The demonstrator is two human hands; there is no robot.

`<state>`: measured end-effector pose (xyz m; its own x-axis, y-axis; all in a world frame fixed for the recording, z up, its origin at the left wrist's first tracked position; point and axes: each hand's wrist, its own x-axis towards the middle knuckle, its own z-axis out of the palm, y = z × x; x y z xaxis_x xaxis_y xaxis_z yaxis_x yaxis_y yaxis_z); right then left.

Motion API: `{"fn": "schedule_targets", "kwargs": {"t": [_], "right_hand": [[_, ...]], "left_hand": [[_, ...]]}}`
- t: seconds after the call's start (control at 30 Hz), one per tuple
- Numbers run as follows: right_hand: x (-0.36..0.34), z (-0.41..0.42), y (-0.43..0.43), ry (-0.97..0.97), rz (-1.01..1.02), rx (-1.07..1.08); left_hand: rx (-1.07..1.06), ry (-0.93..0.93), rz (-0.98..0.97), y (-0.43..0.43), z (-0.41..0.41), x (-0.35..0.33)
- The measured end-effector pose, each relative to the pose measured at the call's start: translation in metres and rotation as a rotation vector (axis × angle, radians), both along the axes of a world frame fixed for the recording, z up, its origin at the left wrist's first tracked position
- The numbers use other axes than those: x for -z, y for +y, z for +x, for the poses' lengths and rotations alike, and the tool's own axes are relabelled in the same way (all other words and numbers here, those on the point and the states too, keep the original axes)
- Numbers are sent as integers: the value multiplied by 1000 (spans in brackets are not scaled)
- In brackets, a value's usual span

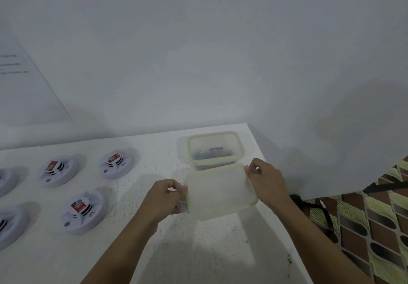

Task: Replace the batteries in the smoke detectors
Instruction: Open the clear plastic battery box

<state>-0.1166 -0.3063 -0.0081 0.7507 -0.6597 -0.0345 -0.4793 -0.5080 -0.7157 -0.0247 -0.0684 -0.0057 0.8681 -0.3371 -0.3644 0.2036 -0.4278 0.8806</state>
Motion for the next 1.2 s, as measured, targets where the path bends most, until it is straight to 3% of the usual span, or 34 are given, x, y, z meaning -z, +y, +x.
{"fn": "schedule_targets", "kwargs": {"t": [0.17,0.27,0.4,0.5,0.7,0.8,0.97,1.2], "right_hand": [[2,-6,5,12,-65,-21],[5,-10,4,-20,28,-44],[7,-11,3,-67,110,-93],[4,-9,5,-88,-17,-238],[-24,1,17,163,-263,-669],[-21,9,18,189,-349,-720],[-19,22,21,214,-360,-799],[-26,33,23,343,-340,-855]], "left_hand": [[9,1,-26,2,-6,0],[-3,5,-40,2,-8,1],[48,-207,98,5,1,5],[144,-270,135,7,10,4],[341,-169,-9,22,4,12],[404,-239,-40,25,-2,28],[325,-398,-96,11,-5,40],[323,-447,-106,10,-3,44]]}}
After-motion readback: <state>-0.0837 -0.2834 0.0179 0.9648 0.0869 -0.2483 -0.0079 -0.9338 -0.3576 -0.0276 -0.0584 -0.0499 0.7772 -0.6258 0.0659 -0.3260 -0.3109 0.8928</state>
